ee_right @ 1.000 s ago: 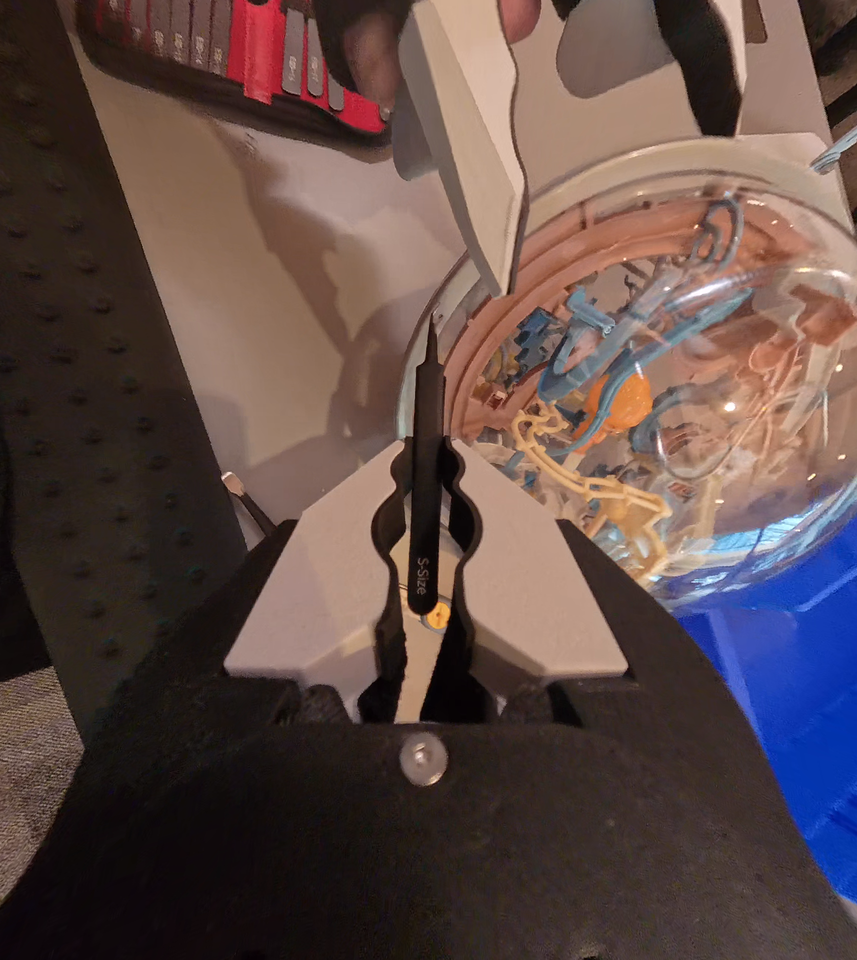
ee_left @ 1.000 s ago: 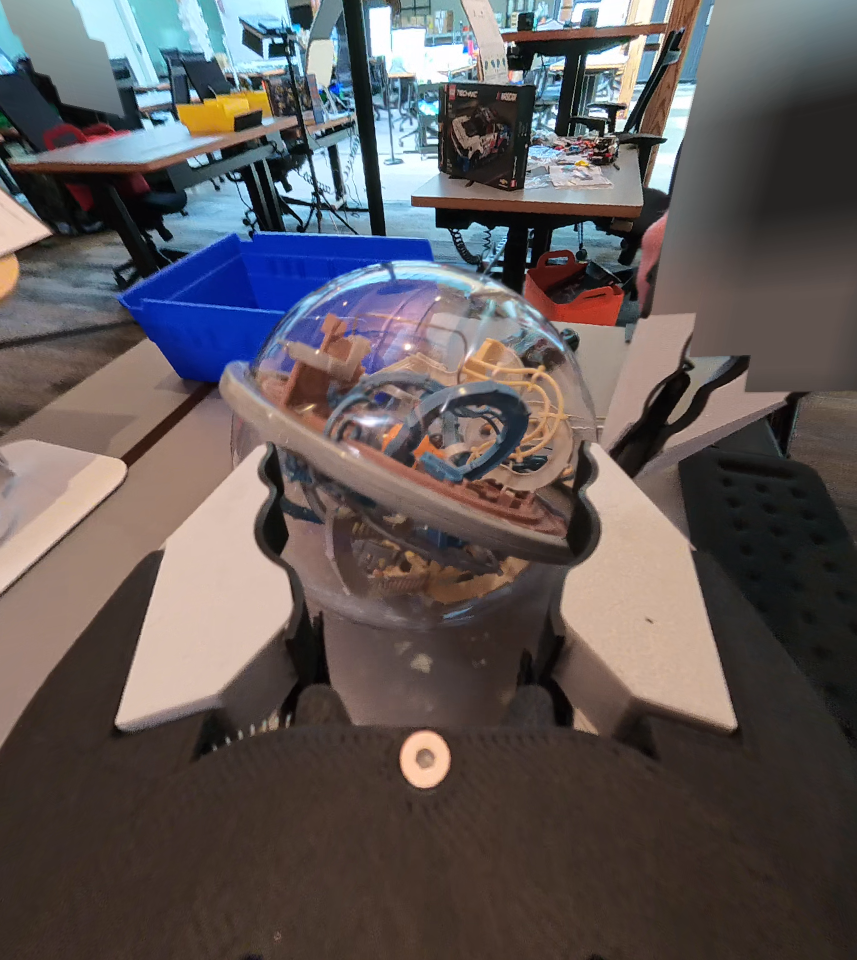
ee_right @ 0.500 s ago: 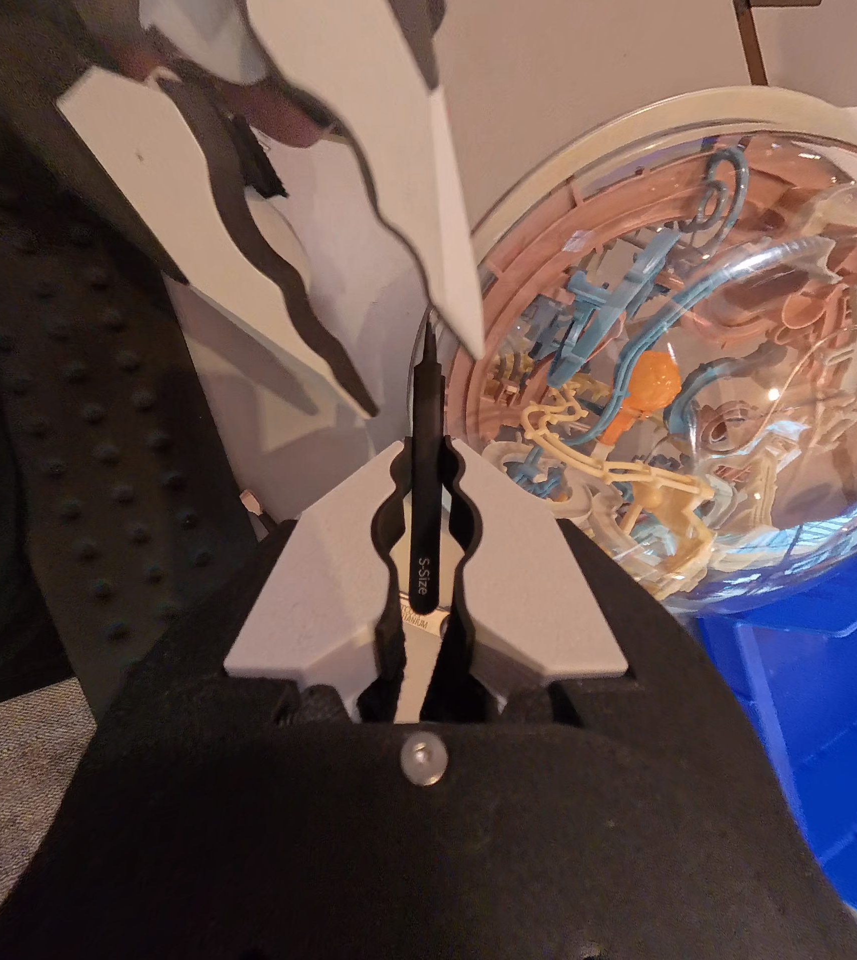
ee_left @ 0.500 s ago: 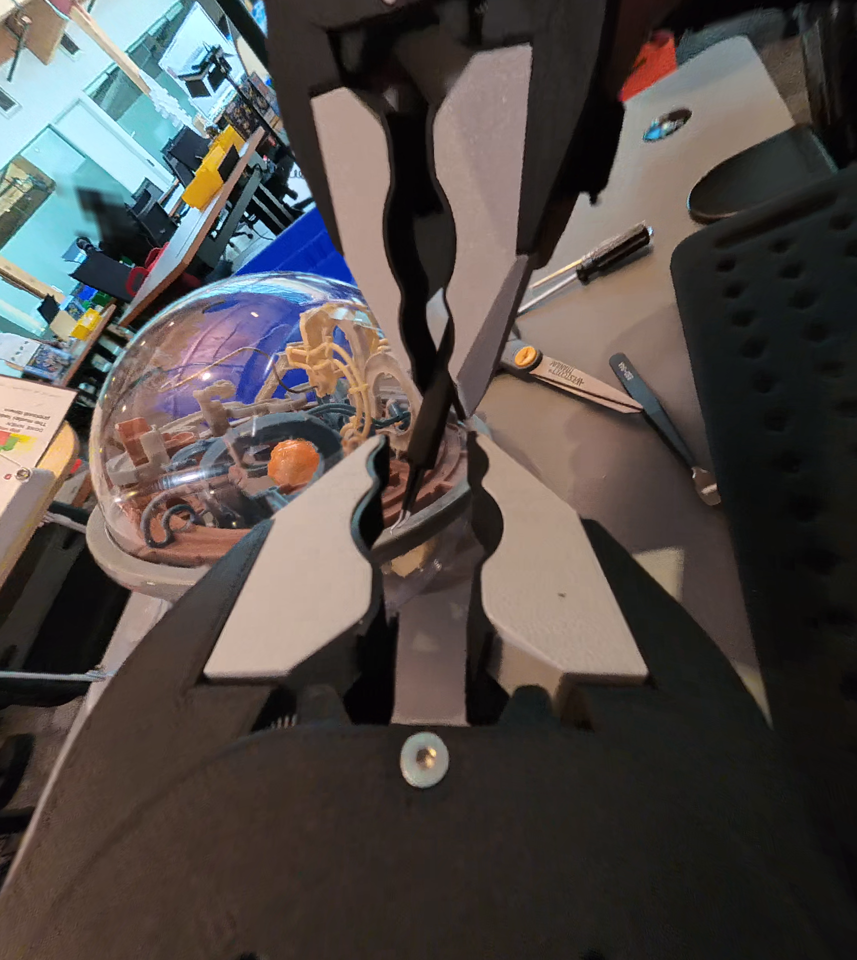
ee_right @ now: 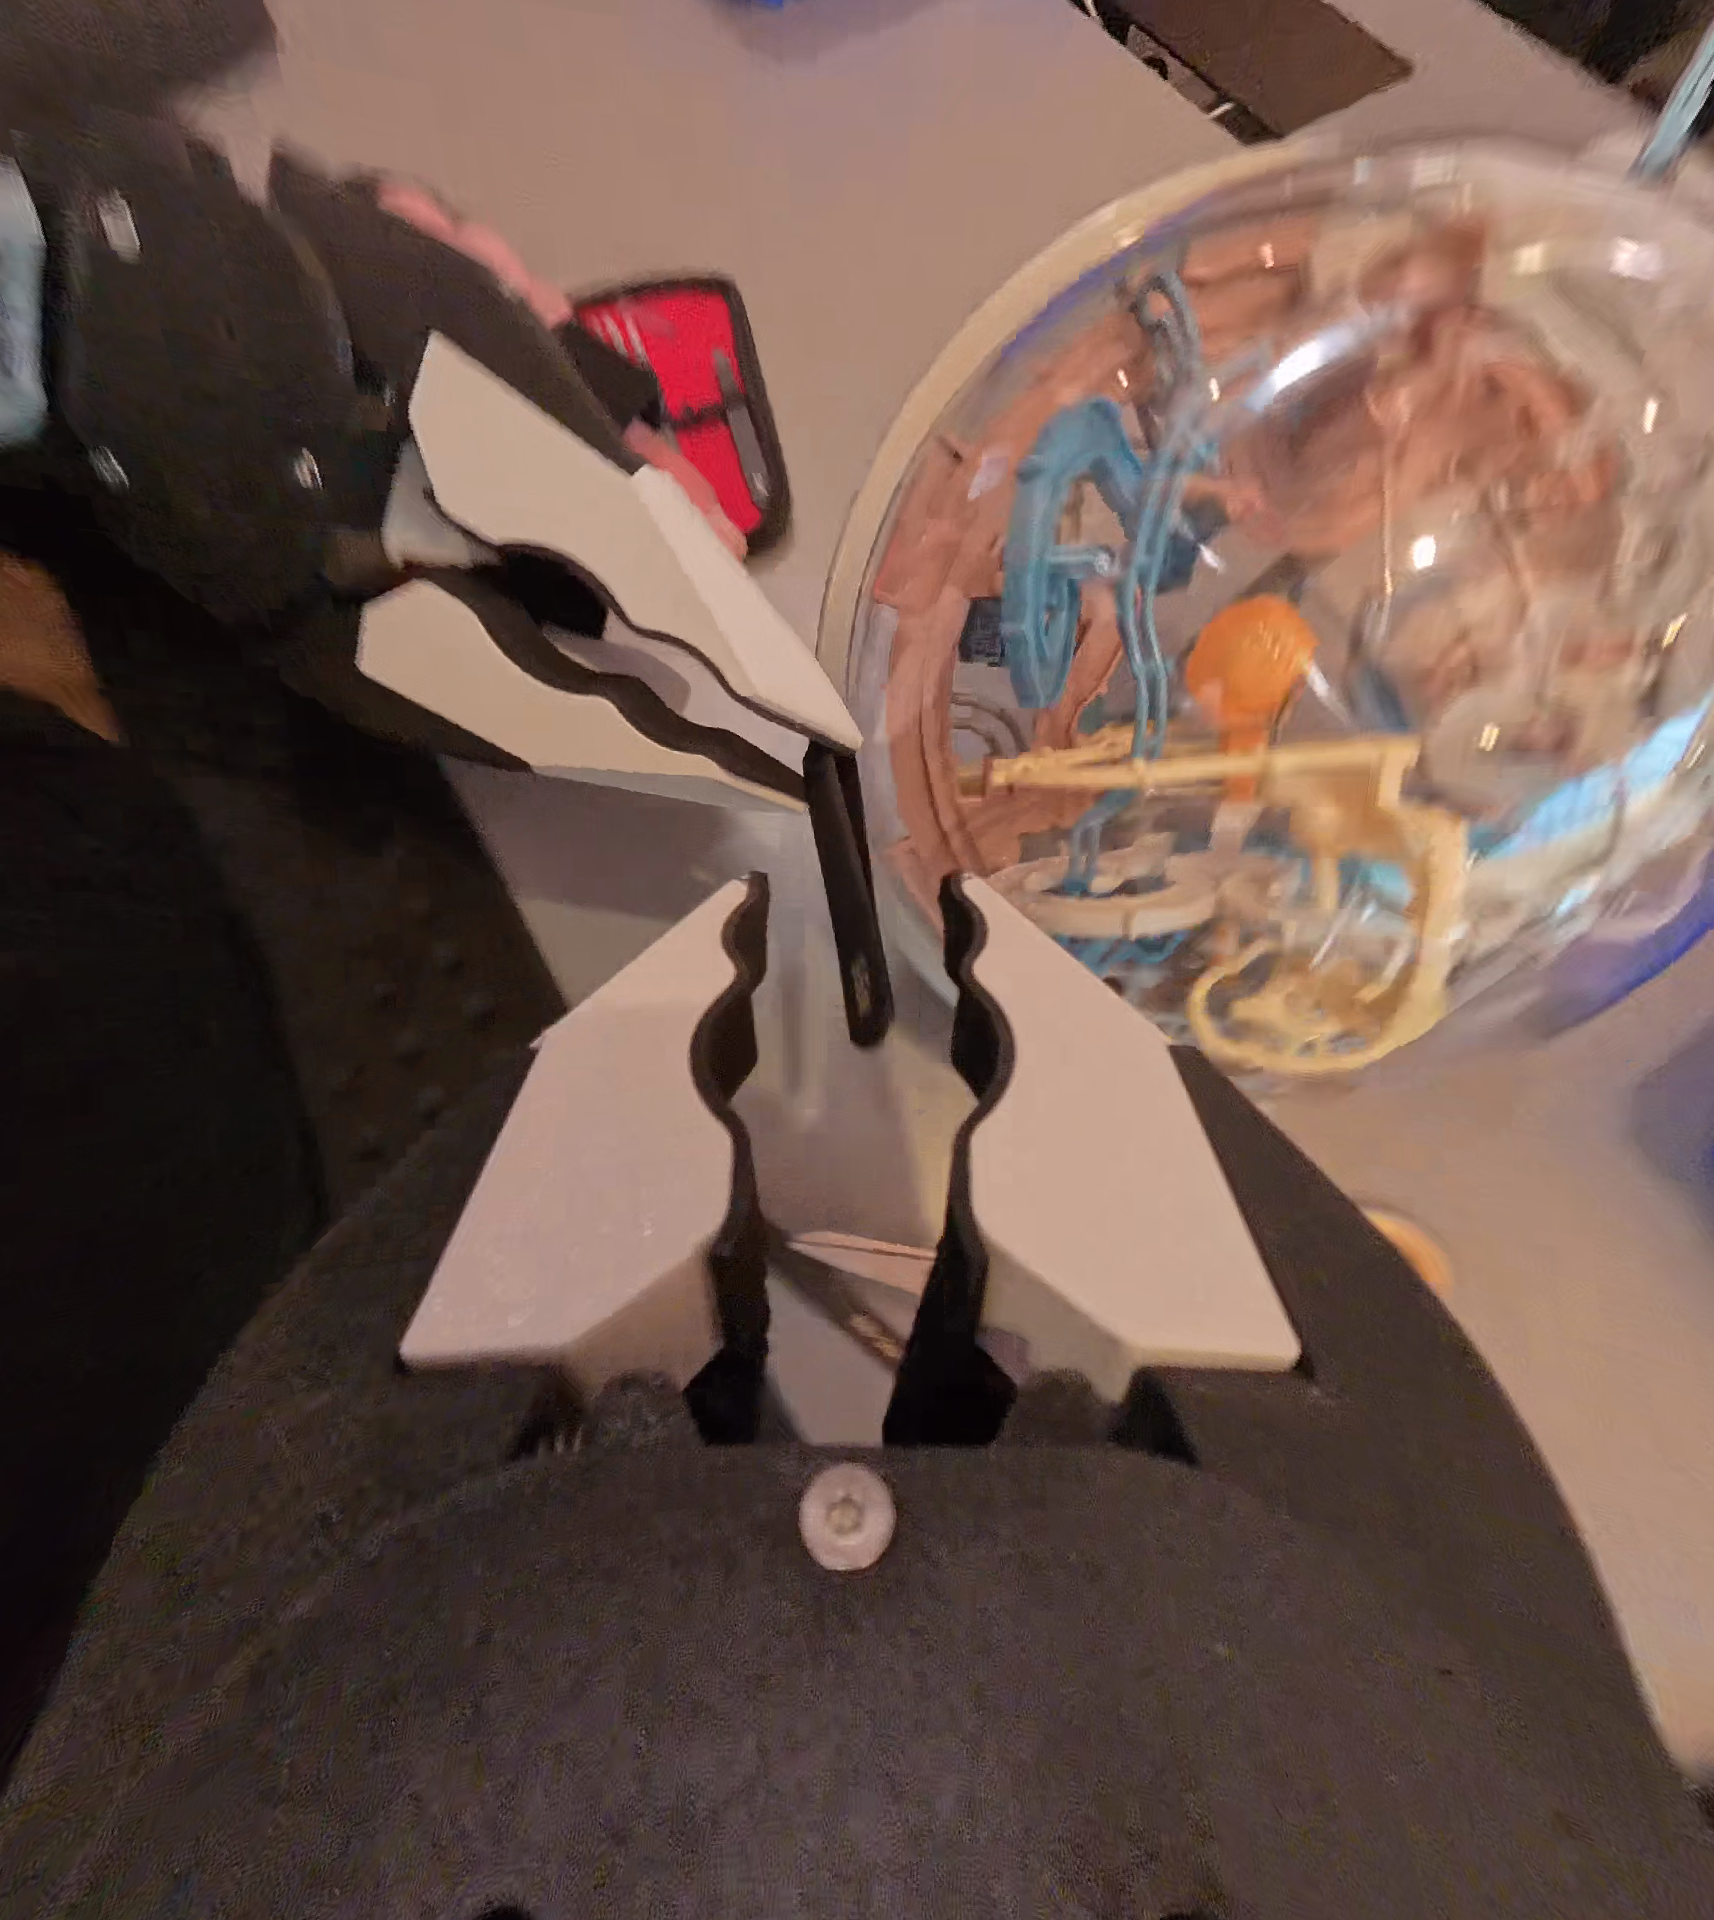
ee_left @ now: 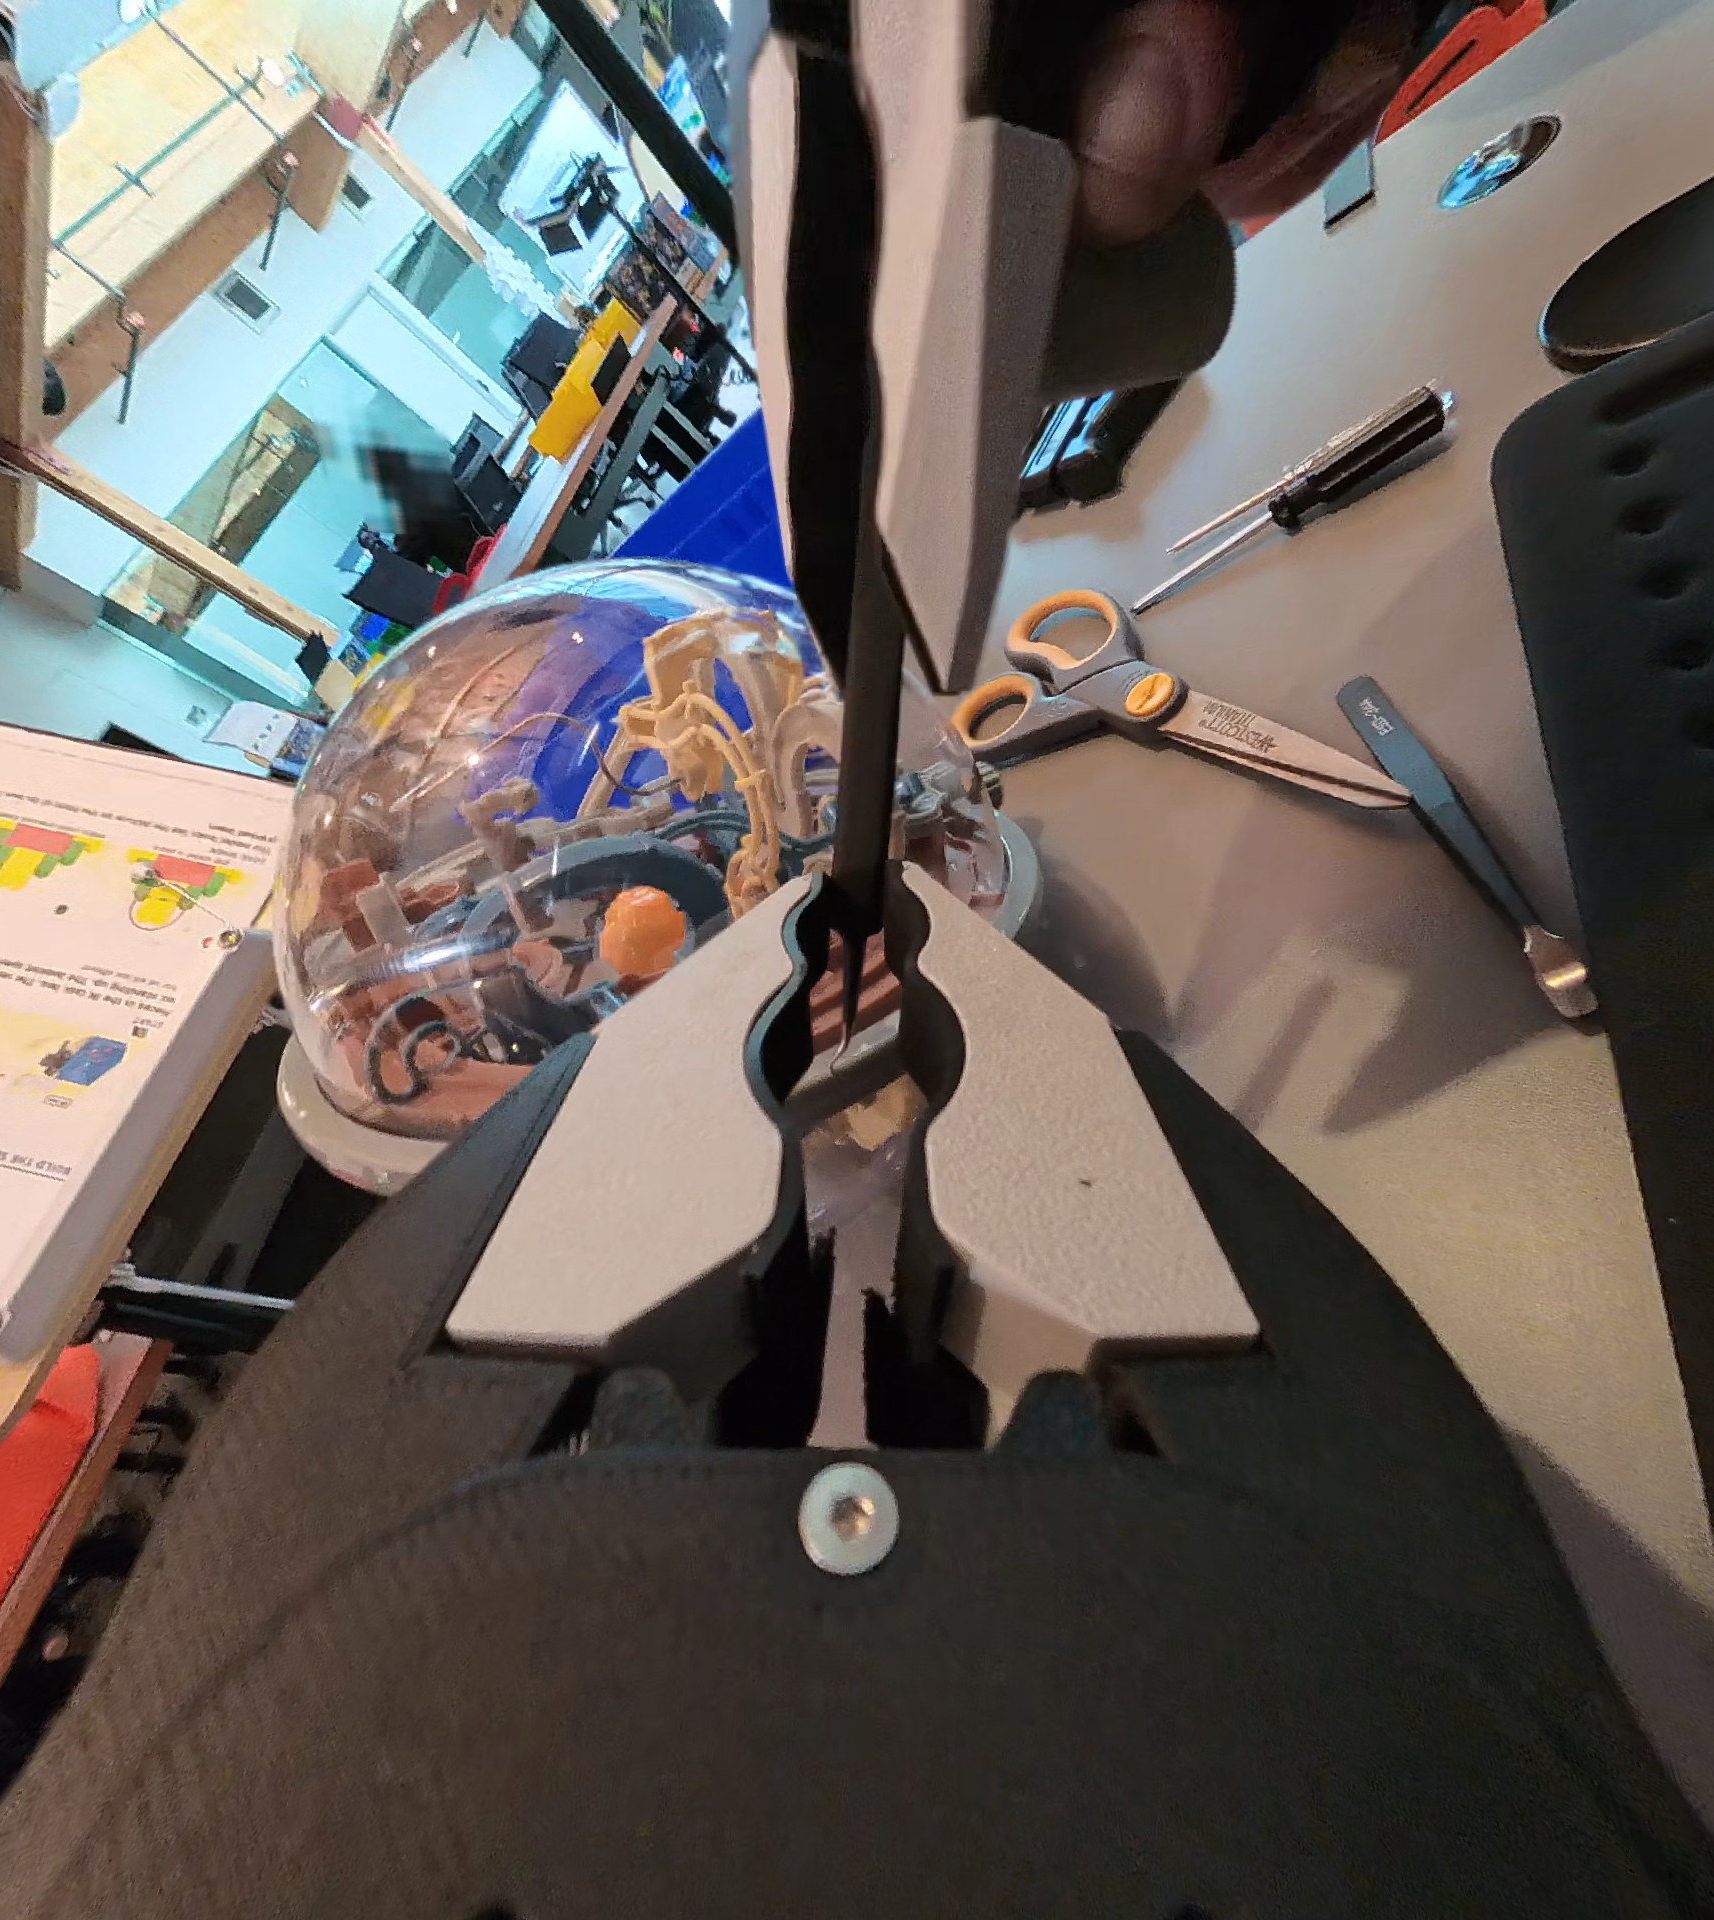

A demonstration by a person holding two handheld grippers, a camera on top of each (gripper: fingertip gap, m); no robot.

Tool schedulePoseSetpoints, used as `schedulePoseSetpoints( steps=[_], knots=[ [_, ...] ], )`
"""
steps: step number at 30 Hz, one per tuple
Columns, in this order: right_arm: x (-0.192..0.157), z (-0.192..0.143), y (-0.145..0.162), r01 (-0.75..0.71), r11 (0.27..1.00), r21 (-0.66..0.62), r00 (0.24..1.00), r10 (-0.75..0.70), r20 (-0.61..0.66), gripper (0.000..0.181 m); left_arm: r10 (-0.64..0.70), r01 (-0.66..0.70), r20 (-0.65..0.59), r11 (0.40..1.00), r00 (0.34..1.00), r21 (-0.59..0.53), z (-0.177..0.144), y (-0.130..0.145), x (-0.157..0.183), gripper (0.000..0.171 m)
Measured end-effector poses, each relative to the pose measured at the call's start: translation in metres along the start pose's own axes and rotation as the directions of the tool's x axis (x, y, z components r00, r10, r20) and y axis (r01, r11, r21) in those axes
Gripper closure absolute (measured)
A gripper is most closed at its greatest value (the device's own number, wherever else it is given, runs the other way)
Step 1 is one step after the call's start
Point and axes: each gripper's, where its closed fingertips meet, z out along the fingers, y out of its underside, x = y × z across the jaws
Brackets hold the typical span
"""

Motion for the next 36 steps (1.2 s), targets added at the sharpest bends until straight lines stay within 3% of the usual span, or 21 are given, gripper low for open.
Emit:
schedulePoseSetpoints(
  steps=[2, 4, 8, 13, 16, 20, 21, 25, 30, 36],
  knots=[
    [-0.001, -0.001, 0.001, -0.168, 0.983, 0.069, 0.982, 0.161, 0.099, 0.143, 0.023, -0.023, 0.002, 1.000, 1.000, 0.013, 0.001, -0.001, 0.005, 0.165],
    [-0.004, 0.005, 0.010, -0.239, 0.970, 0.046, 0.962, 0.230, 0.148, 0.139, 0.055, -0.055, 0.009, 0.998, 0.998, 0.016, 0.002, 0.000, 0.009, 0.165],
    [-0.016, 0.018, 0.006, -0.290, 0.955, 0.068, 0.938, 0.269, 0.219, 0.151, 0.076, -0.077, 0.021, 0.997, 0.997, 0.028, 0.003, 0.000, 0.013, 0.165],
    [-0.012, 0.028, 0.005, -0.307, 0.941, 0.142, 0.940, 0.276, 0.202, 0.174, 0.035, -0.037, 0.031, 0.998, 0.999, 0.056, 0.002, -0.002, 0.014, 0.165],
    [-0.011, 0.029, 0.006, -0.317, 0.930, 0.187, 0.936, 0.274, 0.222, 0.177, 0.026, -0.026, -0.006, 0.998, 1.000, 0.049, 0.001, 0.001, 0.016, 0.164],
    [-0.010, 0.030, 0.004, -0.270, 0.935, 0.230, 0.954, 0.228, 0.194, 0.177, 0.021, -0.022, 0.008, 0.996, 1.000, 0.082, -0.024, -0.003, -0.008, 0.139],
    [-0.010, 0.030, 0.004, -0.255, 0.938, 0.233, 0.959, 0.215, 0.185, 0.177, 0.037, -0.038, 0.029, 0.998, 0.999, 0.048, -0.028, 0.004, -0.019, 0.127],
    [-0.009, 0.028, 0.000, -0.223, 0.944, 0.243, 0.966, 0.181, 0.184, 0.178, 0.215, -0.210, 0.069, 0.975, 0.974, -0.074, -0.030, 0.035, -0.038, 0.120],
    [-0.007, 0.020, -0.008, -0.321, 0.894, 0.312, 0.929, 0.233, 0.288, 0.178, 0.021, -0.008, 0.115, 0.993, 0.993, -0.118, -0.017, 0.057, -0.037, 0.067],
    [-0.011, 0.022, -0.011, -0.317, 0.896, 0.312, 0.923, 0.216, 0.318, 0.178, -0.089, 0.098, 0.141, 0.994, 0.986, -0.056, -0.007, 0.049, -0.039, 0.054]
  ],
)
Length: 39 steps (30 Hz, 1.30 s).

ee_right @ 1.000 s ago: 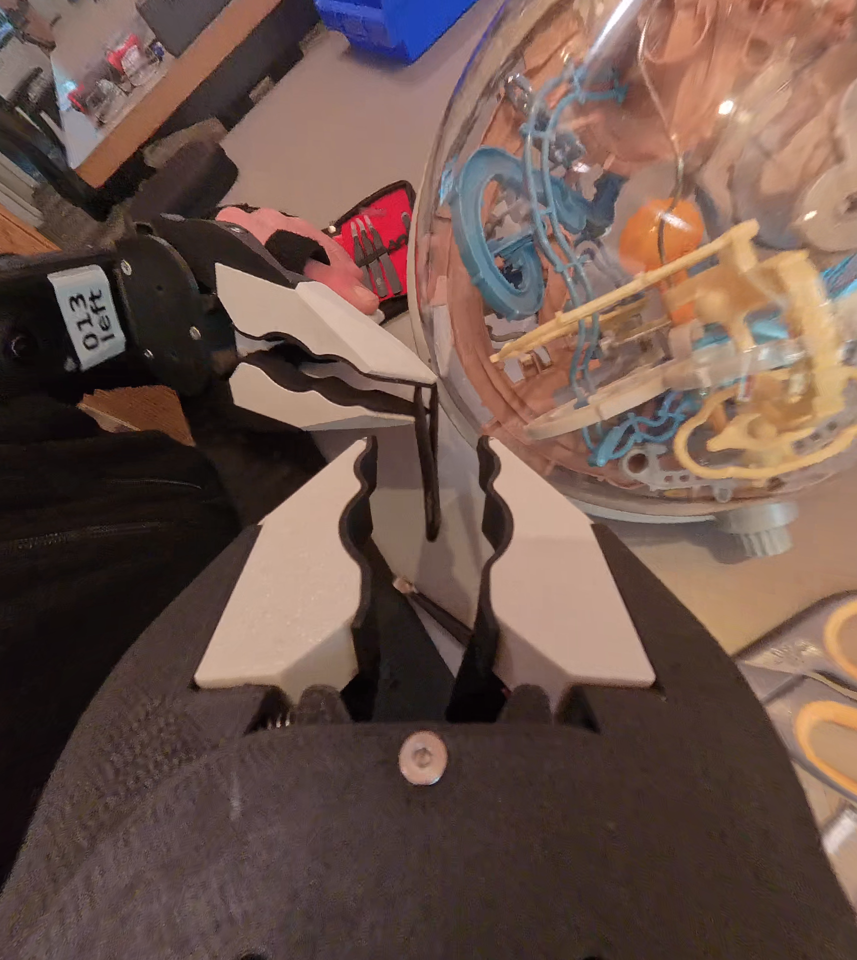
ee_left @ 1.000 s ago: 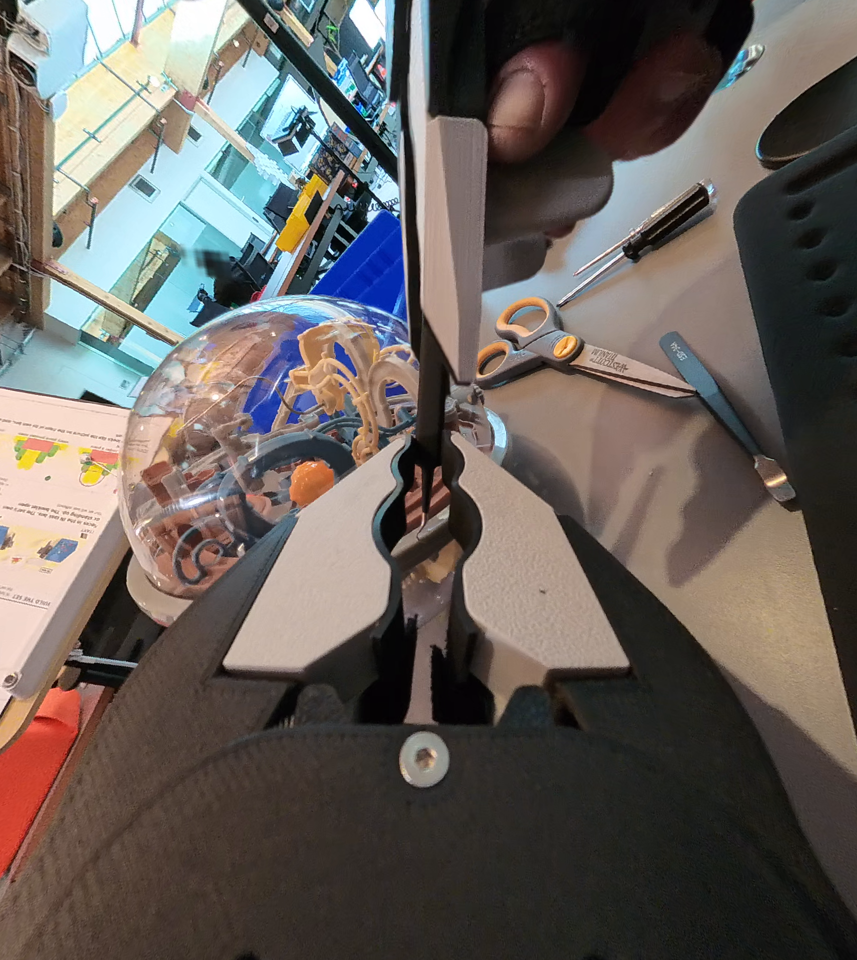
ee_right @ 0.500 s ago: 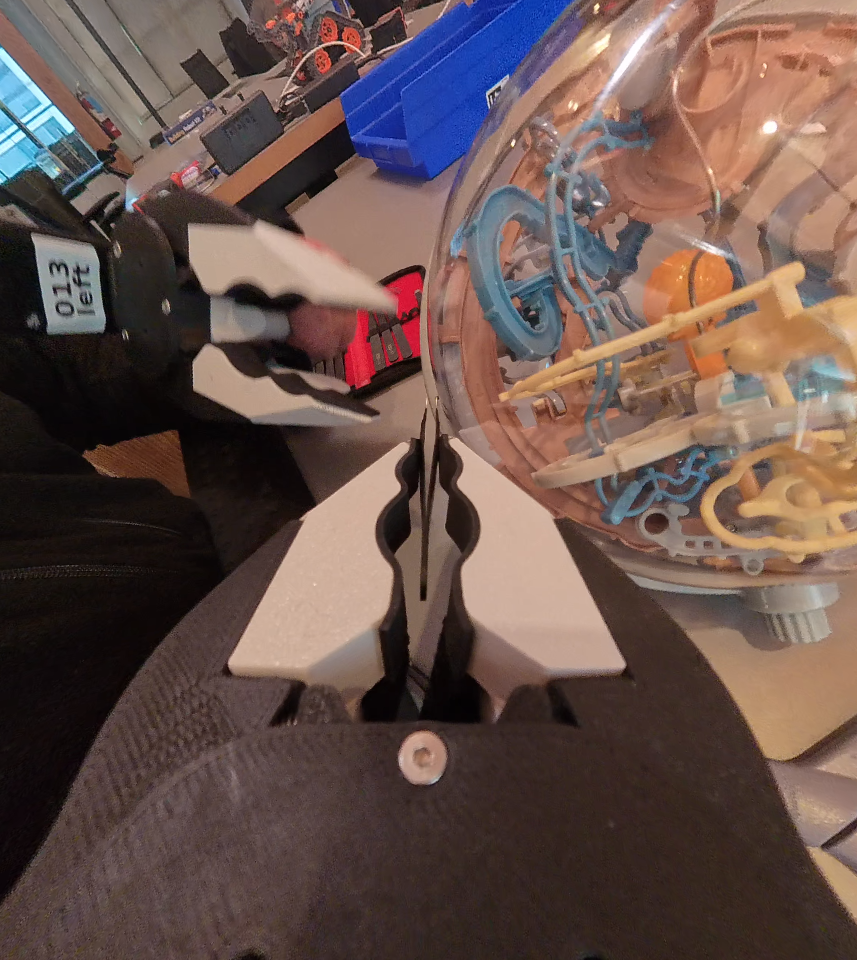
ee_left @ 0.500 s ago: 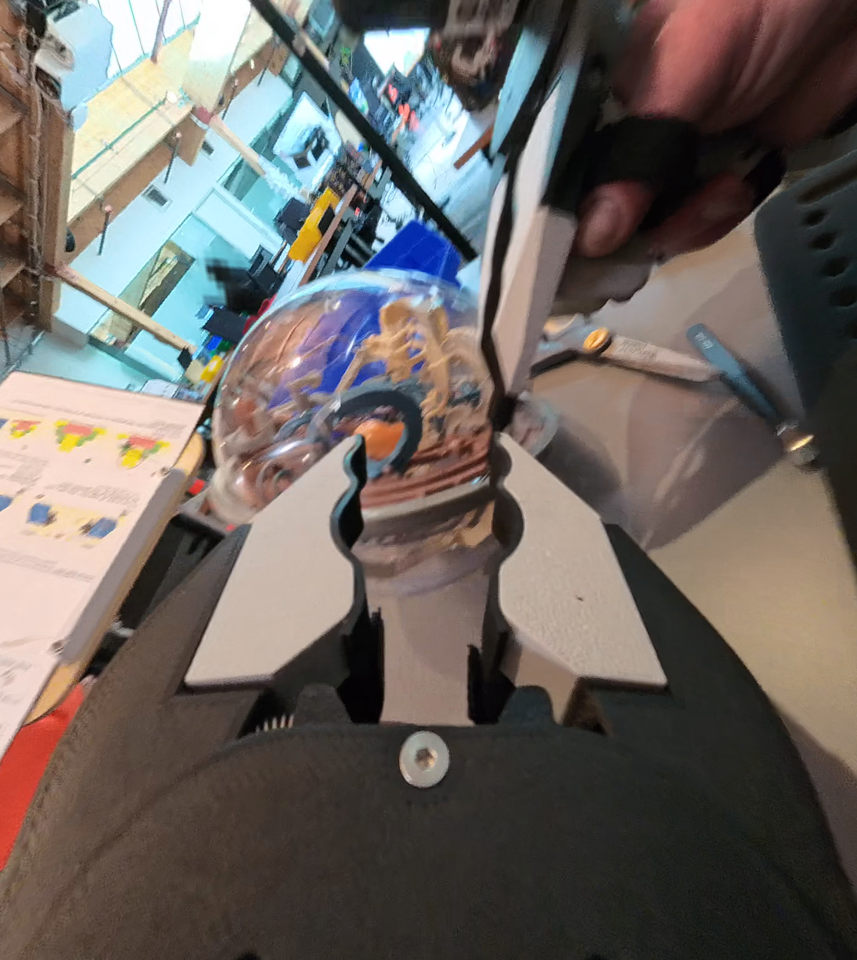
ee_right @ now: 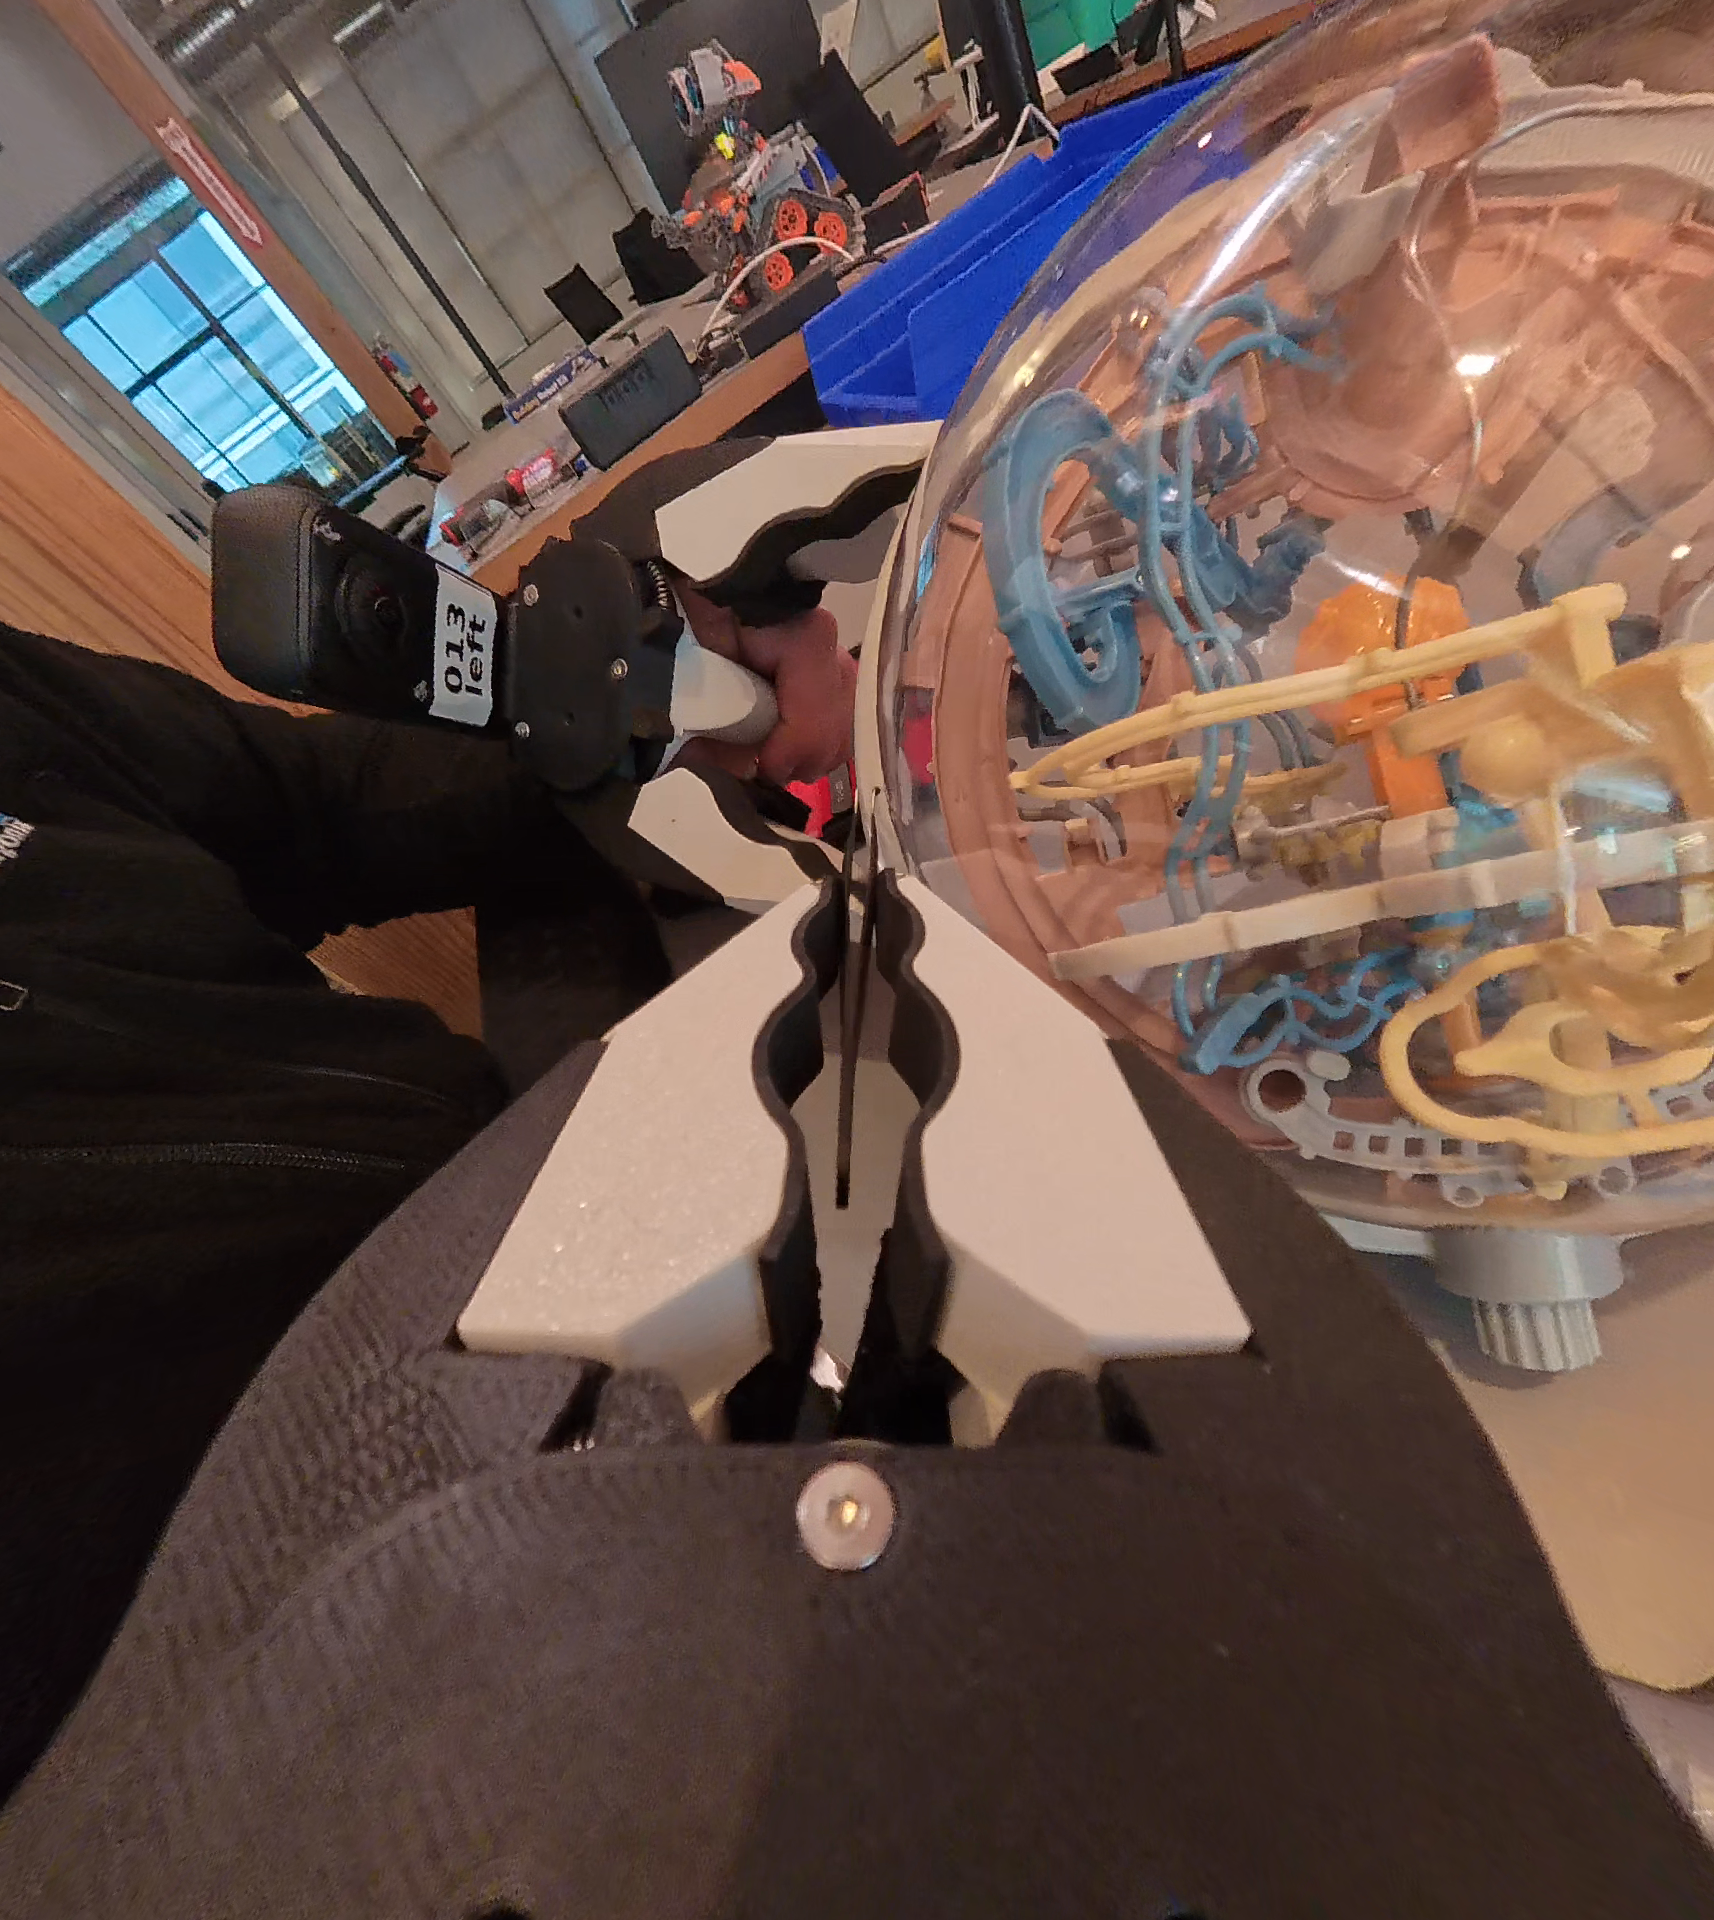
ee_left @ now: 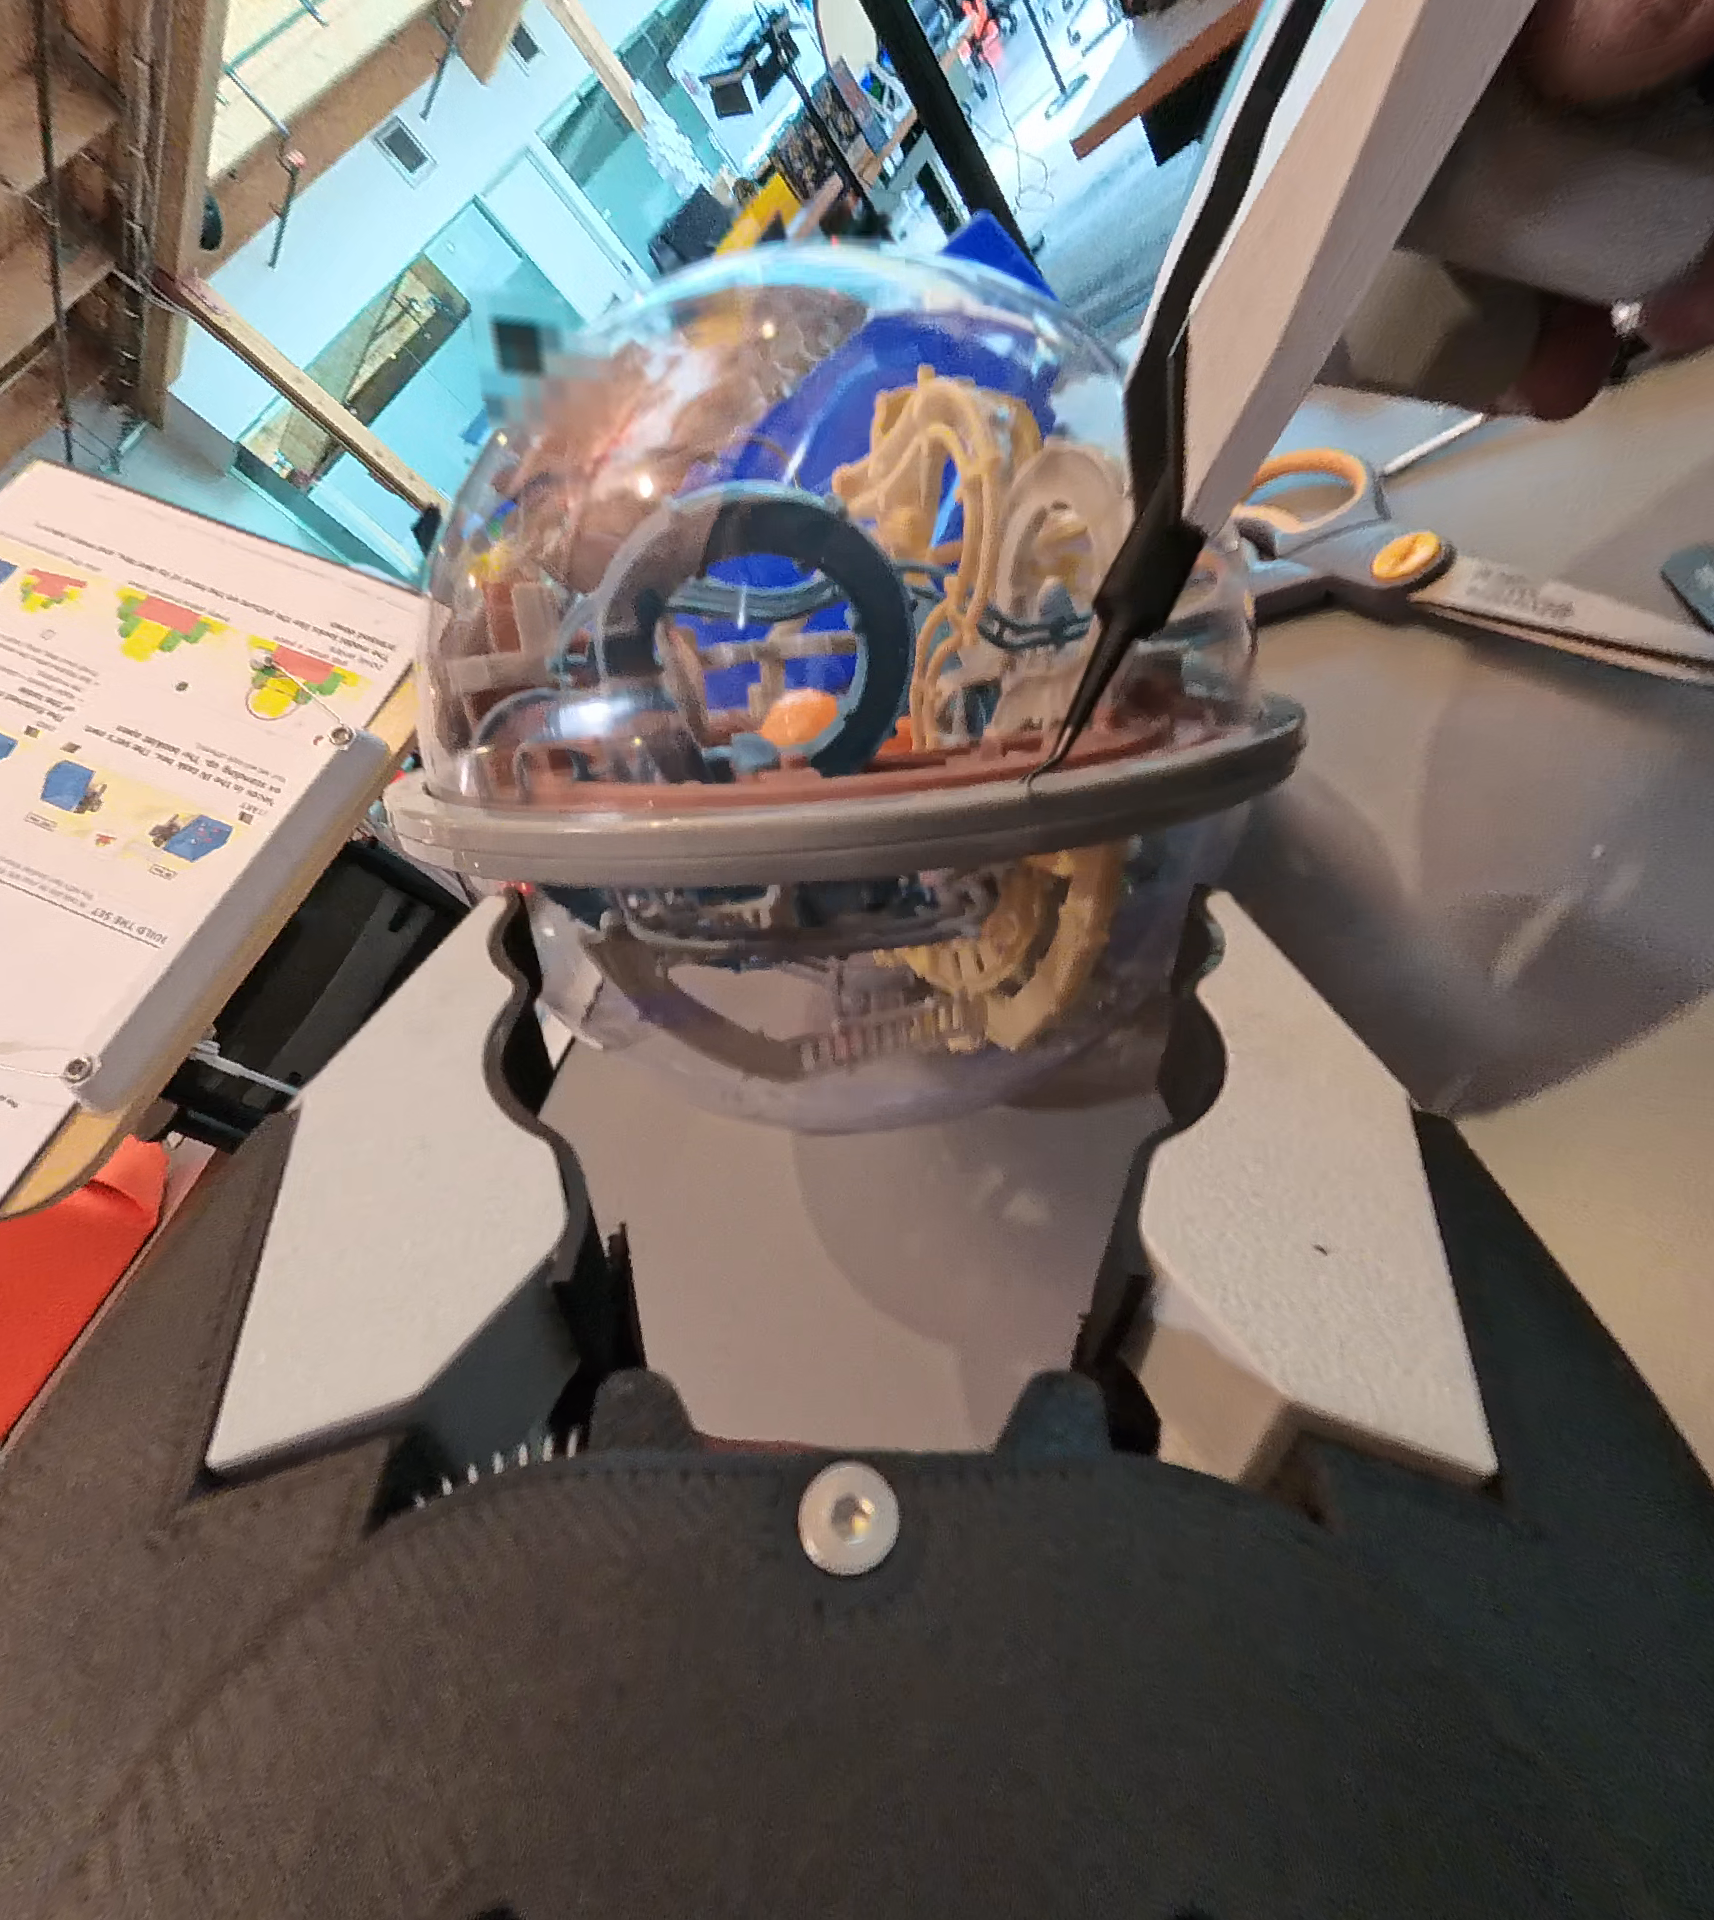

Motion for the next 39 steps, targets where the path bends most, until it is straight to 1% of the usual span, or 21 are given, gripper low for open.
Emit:
schedulePoseSetpoints(
  steps=[2, 5, 7, 10, 13, 14, 17, 24, 27, 30, 33, 36, 39],
  knots=[
    [-0.002, -0.001, -0.003, 0.001, 1.000, 0.012, 1.000, -0.001, 0.007, 0.178, -0.016, 0.016, 0.001, 0.999, 1.000, 0.031, 0.002, -0.009, 0.002, 0.042],
    [-0.005, -0.001, -0.003, 0.016, 1.000, 0.007, 1.000, -0.016, 0.010, 0.178, -0.003, 0.003, 0.019, 1.000, 1.000, 0.030, 0.009, -0.011, 0.002, 0.035],
    [-0.004, -0.003, -0.004, 0.005, 1.000, 0.021, 1.000, -0.005, 0.011, 0.178, -0.026, 0.026, 0.019, 0.999, 0.999, 0.043, 0.012, -0.012, 0.002, 0.034],
    [-0.004, -0.004, -0.002, 0.005, 1.000, 0.022, 1.000, -0.005, 0.014, 0.178, -0.023, 0.024, -0.002, 0.999, 1.000, 0.035, 0.013, -0.012, 0.004, 0.034],
    [-0.005, -0.006, -0.002, -0.037, 0.998, 0.043, 0.998, 0.034, 0.059, 0.178, 0.029, -0.030, 0.015, 0.999, 0.999, 0.040, 0.016, -0.015, 0.004, 0.031],
    [-0.005, -0.007, -0.002, -0.050, 0.997, 0.055, 0.996, 0.046, 0.076, 0.178, 0.028, -0.028, 0.013, 0.998, 1.000, 0.047, 0.017, -0.016, 0.004, 0.031],
    [-0.005, -0.009, -0.002, -0.055, 0.996, 0.066, 0.995, 0.049, 0.092, 0.178, 0.028, -0.028, 0.002, 0.998, 1.000, 0.059, 0.019, -0.017, 0.003, 0.031],
    [-0.005, -0.007, 0.006, -0.051, 0.997, 0.060, 0.996, 0.047, 0.071, 0.178, 0.037, -0.037, 0.002, 0.997, 0.999, 0.061, 0.020, -0.018, 0.004, 0.031],
    [-0.005, -0.009, 0.008, -0.068, 0.995, 0.077, 0.995, 0.063, 0.073, 0.178, 0.038, -0.038, -0.001, 0.997, 0.999, 0.068, 0.020, -0.019, 0.005, 0.031],
    [-0.006, -0.011, 0.007, -0.055, 0.994, 0.089, 0.997, 0.050, 0.058, 0.178, 0.035, -0.035, -0.002, 0.997, 0.999, 0.074, 0.019, -0.020, 0.006, 0.031],
    [-0.007, -0.012, 0.002, -0.022, 0.996, 0.088, 0.999, 0.019, 0.031, 0.178, 0.051, -0.050, -0.009, 0.994, 0.999, 0.095, 0.013, -0.024, 0.006, 0.039],
    [-0.011, -0.010, -0.001, 0.012, 0.999, 0.042, 1.000, -0.012, 0.019, 0.178, 0.031, -0.030, -0.018, 0.996, 0.999, 0.088, 0.005, -0.024, 0.005, 0.043],
    [-0.013, -0.009, -0.004, 0.043, 0.998, -0.047, 0.999, -0.043, 0.019, 0.178, 0.000, 0.001, -0.018, 0.997, 1.000, 0.076, 0.003, -0.024, 0.008, 0.043]
  ],
)
